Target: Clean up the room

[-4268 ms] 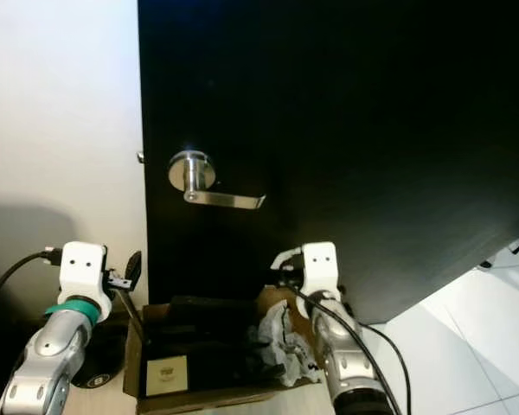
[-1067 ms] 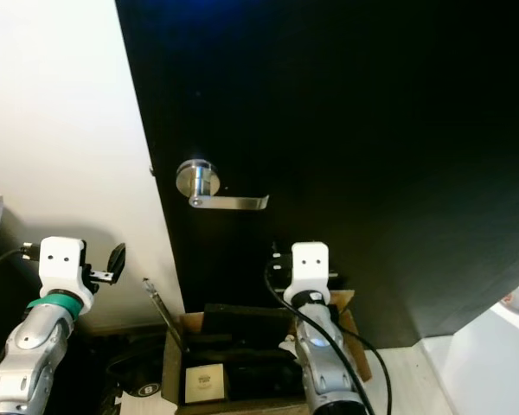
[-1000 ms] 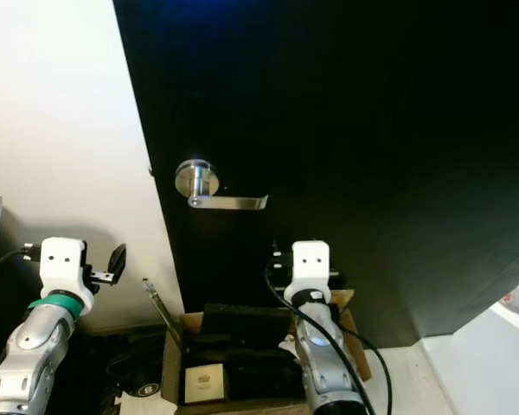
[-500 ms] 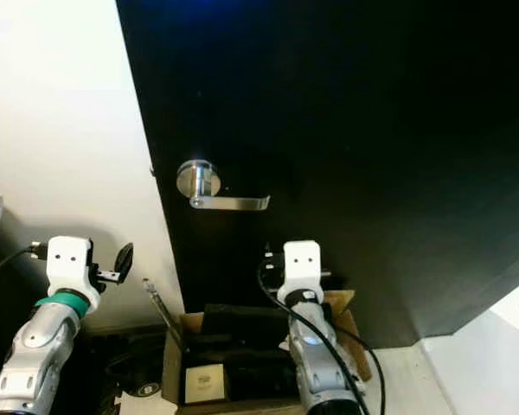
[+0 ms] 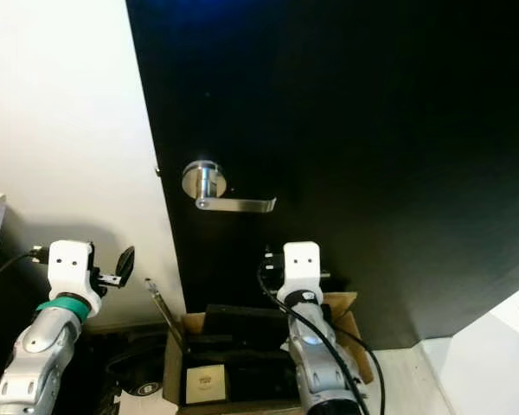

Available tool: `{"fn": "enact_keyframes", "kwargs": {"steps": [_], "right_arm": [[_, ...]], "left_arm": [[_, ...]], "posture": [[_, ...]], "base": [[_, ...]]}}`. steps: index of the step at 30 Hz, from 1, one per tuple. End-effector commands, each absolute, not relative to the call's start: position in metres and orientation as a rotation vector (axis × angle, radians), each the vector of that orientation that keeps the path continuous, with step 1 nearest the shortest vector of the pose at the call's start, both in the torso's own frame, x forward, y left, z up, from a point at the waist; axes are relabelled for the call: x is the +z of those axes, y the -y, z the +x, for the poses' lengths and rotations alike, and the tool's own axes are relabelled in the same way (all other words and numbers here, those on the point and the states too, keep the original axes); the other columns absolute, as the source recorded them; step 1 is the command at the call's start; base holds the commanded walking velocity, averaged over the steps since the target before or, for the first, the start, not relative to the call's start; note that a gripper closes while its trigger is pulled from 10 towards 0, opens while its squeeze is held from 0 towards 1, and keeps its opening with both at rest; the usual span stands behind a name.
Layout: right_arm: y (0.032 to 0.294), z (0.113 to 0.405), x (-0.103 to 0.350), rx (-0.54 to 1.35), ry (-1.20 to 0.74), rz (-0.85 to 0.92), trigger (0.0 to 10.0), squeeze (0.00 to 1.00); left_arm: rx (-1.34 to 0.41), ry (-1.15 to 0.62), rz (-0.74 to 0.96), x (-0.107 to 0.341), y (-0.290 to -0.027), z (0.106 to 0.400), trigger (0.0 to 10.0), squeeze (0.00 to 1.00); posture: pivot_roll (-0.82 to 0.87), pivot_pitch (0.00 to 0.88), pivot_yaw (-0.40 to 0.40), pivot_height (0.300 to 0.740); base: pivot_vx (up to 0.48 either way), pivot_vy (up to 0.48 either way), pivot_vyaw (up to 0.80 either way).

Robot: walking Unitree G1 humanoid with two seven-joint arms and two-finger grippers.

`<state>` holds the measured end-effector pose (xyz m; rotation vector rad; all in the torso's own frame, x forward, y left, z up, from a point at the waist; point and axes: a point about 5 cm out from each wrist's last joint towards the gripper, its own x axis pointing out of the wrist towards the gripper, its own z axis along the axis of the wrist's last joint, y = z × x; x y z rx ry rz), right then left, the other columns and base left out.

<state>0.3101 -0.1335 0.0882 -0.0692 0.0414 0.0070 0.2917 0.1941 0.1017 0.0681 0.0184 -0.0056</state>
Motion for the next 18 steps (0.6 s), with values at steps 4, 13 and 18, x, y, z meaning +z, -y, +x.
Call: {"fn": "enact_keyframes", "kwargs": {"steps": [4, 13, 18], "right_arm": [[0.1354, 0.3091, 0.0841, 0.0, -0.068, -0.06, 10.0, 0.0], [0.1322, 0.3081, 0.0813, 0.013, -0.08, -0.06, 10.0, 0.0], [0.1331, 0.3083, 0.0815, 0.016, -0.082, -0.06, 10.0, 0.0]], "left_arm": [[-0.022, -0.031, 0.066, 0.0974, -0.1913, 0.2895, 10.0, 0.0], [-0.019, -0.036, 0.07, 0.0949, -0.193, 0.2862, 10.0, 0.0], [-0.017, -0.038, 0.071, 0.0949, -0.1932, 0.2851, 10.0, 0.0]], "posture": [[0.09, 0.0, 0.029, 0.74], [0.1, 0.0, 0.019, 0.74], [0.1, 0.0, 0.018, 0.74]], "base": [[0.0, 0.0, 0.0], [0.0, 0.0, 0.0], [0.0, 0.0, 0.0]]}}
